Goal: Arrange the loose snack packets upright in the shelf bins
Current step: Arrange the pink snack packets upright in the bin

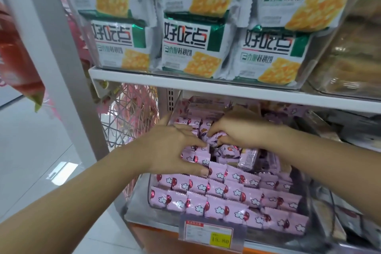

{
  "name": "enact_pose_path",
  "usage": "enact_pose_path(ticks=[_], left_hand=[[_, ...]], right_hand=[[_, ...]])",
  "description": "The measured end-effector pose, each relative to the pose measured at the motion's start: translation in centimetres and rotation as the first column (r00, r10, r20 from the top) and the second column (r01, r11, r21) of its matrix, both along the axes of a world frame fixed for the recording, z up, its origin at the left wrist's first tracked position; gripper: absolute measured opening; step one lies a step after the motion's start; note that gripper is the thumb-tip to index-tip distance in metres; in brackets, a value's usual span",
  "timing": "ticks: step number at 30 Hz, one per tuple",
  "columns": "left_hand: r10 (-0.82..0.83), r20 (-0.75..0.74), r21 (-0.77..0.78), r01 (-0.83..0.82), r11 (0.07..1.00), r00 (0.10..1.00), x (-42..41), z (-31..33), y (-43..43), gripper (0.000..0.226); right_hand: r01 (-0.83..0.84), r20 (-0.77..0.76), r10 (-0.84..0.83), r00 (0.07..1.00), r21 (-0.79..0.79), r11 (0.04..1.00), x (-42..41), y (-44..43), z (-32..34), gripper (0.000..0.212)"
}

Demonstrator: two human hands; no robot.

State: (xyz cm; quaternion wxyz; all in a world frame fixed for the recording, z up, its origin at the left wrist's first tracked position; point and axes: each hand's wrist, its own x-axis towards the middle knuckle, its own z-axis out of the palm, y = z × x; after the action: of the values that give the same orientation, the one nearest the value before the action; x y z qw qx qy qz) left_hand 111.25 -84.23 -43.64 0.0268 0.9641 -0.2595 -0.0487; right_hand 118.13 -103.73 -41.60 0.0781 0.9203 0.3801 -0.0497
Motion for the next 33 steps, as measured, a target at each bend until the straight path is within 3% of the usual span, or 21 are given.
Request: enact_pose_path(ticks=[5,9,14,19,25,33], left_hand=[[0.000,-0.010,-0.023,0.000,1.000,1.000,0.1,-0.1,0.1,0.088],[0.000,-0.010,-0.011,0.000,1.000,1.000,0.0,0.0,0.1,0.089],[0.005,-0.018,0.003,-0.005,1.000,1.000,0.0,0.0,0.1,0.089],[0.006,-0.017,-0.011,-0.007,1.000,1.000,0.2,-0.2,0.2,0.089],[0.003,-0.014,-0.015,-0.003,1.000,1.000,0.2,-0.2,0.2,0.089],[0.006,0.003,-0.037,-0.006,0.999,1.000,0.3,-0.3,0.2,0.087]], right_hand=[[0.006,-0.078,-0.009,0.997,-0.037,0.999,0.7,0.9,-1.2,0.031],[0.086,-0.194,-0.093,0.977,-0.045,0.995,1.1,1.2,-0.6,0.042],[0.077,-0.135,-0.104,0.985,-0.194,0.978,1.2,1.2,0.3,0.046],[0.049,-0.159,-0.068,0.985,-0.125,0.991,1.4,1.0,0.4,0.039],[0.017,-0.162,0.005,0.987,0.132,0.991,0.7,-0.1,0.7,0.032],[0.039,-0.211,-0.017,0.977,0.099,0.994,1.2,1.2,-1.1,0.031]])
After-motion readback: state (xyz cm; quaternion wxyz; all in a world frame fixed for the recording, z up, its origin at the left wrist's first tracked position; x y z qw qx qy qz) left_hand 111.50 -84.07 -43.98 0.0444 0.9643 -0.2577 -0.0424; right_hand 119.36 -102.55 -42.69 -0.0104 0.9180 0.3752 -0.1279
